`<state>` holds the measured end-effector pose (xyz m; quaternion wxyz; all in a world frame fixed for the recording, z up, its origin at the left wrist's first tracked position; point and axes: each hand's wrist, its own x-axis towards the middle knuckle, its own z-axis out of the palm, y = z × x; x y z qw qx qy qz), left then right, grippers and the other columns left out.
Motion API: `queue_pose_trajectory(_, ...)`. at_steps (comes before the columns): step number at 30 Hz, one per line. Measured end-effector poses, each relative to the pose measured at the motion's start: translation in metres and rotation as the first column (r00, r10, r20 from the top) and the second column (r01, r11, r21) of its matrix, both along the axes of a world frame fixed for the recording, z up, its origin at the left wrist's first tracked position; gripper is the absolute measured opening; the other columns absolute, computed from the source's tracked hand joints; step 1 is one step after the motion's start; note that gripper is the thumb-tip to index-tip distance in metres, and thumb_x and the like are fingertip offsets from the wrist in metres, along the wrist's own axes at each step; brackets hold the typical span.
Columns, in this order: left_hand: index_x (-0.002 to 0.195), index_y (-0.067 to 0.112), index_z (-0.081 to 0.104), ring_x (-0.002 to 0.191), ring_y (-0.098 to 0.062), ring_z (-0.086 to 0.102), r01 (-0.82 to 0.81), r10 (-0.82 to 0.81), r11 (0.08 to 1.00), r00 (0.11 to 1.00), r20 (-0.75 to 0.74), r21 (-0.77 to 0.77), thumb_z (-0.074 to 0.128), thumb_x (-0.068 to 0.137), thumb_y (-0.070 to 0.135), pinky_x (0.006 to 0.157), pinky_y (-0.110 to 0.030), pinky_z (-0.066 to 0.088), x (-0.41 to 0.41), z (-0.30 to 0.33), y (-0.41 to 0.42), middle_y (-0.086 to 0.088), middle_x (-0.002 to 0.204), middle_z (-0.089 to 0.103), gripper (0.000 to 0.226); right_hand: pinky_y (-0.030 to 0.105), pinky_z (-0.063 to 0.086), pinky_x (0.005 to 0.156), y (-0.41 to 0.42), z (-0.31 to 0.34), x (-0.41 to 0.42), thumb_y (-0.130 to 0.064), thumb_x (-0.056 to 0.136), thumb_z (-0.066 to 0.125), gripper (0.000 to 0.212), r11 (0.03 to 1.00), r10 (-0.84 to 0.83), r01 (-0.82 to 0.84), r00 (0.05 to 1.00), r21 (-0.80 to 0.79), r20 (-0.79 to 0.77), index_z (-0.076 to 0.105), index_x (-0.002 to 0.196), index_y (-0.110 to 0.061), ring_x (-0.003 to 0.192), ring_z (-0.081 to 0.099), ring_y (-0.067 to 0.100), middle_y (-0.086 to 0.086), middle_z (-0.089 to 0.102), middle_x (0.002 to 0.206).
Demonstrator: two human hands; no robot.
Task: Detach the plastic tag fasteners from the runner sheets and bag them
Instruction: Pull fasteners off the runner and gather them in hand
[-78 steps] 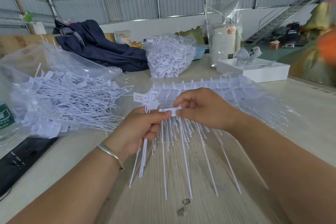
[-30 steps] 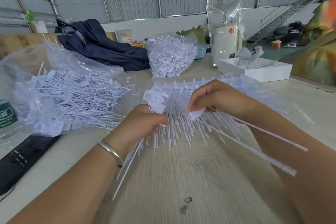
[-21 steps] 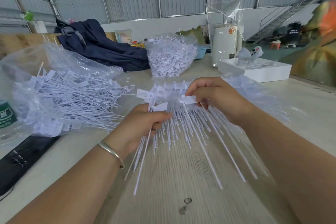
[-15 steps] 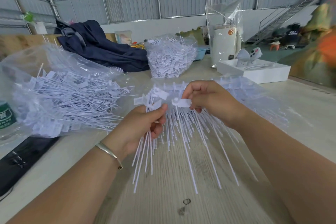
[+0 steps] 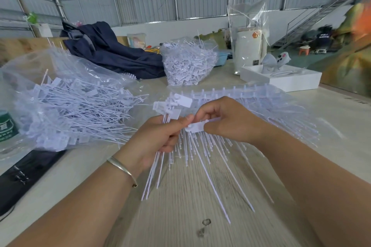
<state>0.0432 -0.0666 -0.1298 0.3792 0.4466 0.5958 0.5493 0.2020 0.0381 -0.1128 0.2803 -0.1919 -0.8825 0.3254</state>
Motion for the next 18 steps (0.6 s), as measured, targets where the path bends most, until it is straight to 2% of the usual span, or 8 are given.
queue_pose_trajectory(3, 0.062, 0.024, 0.067, 0.043, -0.008, 0.022, 0.015, -0.017, 0.999, 0.998, -0.058, -0.039, 0.083, 0.063, 0.045, 0.038, -0.017, 0.02, 0.002, 0.0, -0.001, 0.009, 0.054, 0.028, 0.026, 0.025, 0.048, 0.077, -0.001, -0.003, -0.002, -0.003, 0.077, 0.064, 0.02, 0.995, -0.027, 0.021, 0.997, 0.098, 0.068, 0.074, 0.087, -0.017, 0.079, 0.059, 0.001, -0.009, 0.065, 0.08)
queue_pose_trajectory(4, 0.064, 0.025, 0.063, 0.042, -0.008, 0.023, 0.002, -0.006, 0.999, 0.997, -0.081, -0.05, 0.084, 0.066, 0.04, 0.038, -0.016, 0.021, 0.002, -0.001, 0.0, 0.009, 0.052, 0.028, 0.026, 0.021, 0.046, 0.075, -0.002, -0.003, -0.002, -0.006, 0.077, 0.064, 0.02, 0.99, -0.045, 0.033, 0.995, 0.138, 0.085, 0.073, 0.087, -0.021, 0.079, 0.057, -0.003, -0.015, 0.063, 0.079)
queue_pose_trajectory(7, 0.068, 0.022, 0.06, 0.04, -0.008, 0.026, -0.042, 0.035, 0.997, 0.993, -0.109, -0.062, 0.081, 0.076, 0.026, 0.038, -0.016, 0.024, 0.004, -0.005, 0.001, 0.008, 0.05, 0.03, 0.022, 0.022, 0.046, 0.072, -0.003, -0.002, -0.001, -0.017, 0.079, 0.064, 0.014, 0.956, -0.115, 0.078, 0.987, 0.283, 0.115, 0.072, 0.088, -0.024, 0.079, 0.06, 0.005, -0.006, 0.069, 0.082)
queue_pose_trajectory(10, 0.059, 0.025, 0.05, 0.039, -0.008, 0.026, -0.075, 0.071, 0.996, 0.995, -0.075, -0.053, 0.074, 0.08, 0.018, 0.037, -0.018, 0.022, 0.003, -0.004, 0.003, 0.008, 0.051, 0.031, 0.034, 0.027, 0.036, 0.063, -0.004, 0.0, -0.001, -0.022, 0.082, 0.062, 0.008, 0.881, -0.157, 0.094, 0.983, 0.464, 0.099, 0.064, 0.075, -0.022, 0.064, 0.057, 0.018, -0.002, 0.066, 0.068)
queue_pose_trajectory(12, 0.062, 0.023, 0.046, 0.039, -0.009, 0.025, -0.113, 0.111, 0.992, 0.993, -0.048, -0.049, 0.07, 0.081, 0.015, 0.036, -0.019, 0.021, 0.001, -0.002, 0.004, 0.008, 0.052, 0.029, 0.032, 0.024, 0.026, 0.066, -0.003, 0.0, 0.0, -0.028, 0.084, 0.062, 0.017, 0.823, -0.185, 0.11, 0.979, 0.558, 0.08, 0.055, 0.069, -0.025, 0.057, 0.05, 0.019, -0.003, 0.059, 0.06)
queue_pose_trajectory(13, 0.064, 0.022, 0.045, 0.04, -0.009, 0.024, -0.135, 0.133, 0.99, 0.991, -0.026, -0.049, 0.068, 0.082, 0.014, 0.036, -0.019, 0.02, -0.001, -0.001, 0.004, 0.007, 0.053, 0.028, 0.03, 0.024, 0.025, 0.067, -0.001, 0.0, 0.0, -0.032, 0.086, 0.062, 0.02, 0.803, -0.205, 0.127, 0.976, 0.582, 0.07, 0.056, 0.069, -0.024, 0.057, 0.049, 0.018, -0.004, 0.057, 0.059)
queue_pose_trajectory(15, 0.069, 0.018, 0.046, 0.039, -0.01, 0.024, -0.172, 0.173, 0.984, 0.985, 0.02, -0.051, 0.066, 0.082, 0.012, 0.036, -0.018, 0.019, -0.004, 0.0, 0.003, 0.005, 0.055, 0.03, 0.025, 0.024, 0.028, 0.064, 0.004, 0.0, 0.002, -0.038, 0.087, 0.064, 0.021, 0.829, -0.232, 0.164, 0.971, 0.534, 0.062, 0.065, 0.075, -0.022, 0.06, 0.05, 0.012, -0.008, 0.055, 0.06)
queue_pose_trajectory(18, 0.074, 0.013, 0.055, 0.04, -0.01, 0.026, -0.153, 0.154, 0.987, 0.988, 0.029, -0.054, 0.065, 0.084, 0.012, 0.037, -0.018, 0.018, -0.006, 0.0, 0.003, 0.001, 0.059, 0.043, 0.014, 0.022, 0.035, 0.062, 0.01, -0.002, 0.004, -0.032, 0.085, 0.07, 0.009, 0.953, -0.168, 0.162, 0.986, 0.255, 0.003, 0.07, 0.079, -0.027, 0.06, 0.047, 0.005, -0.012, 0.046, 0.059)
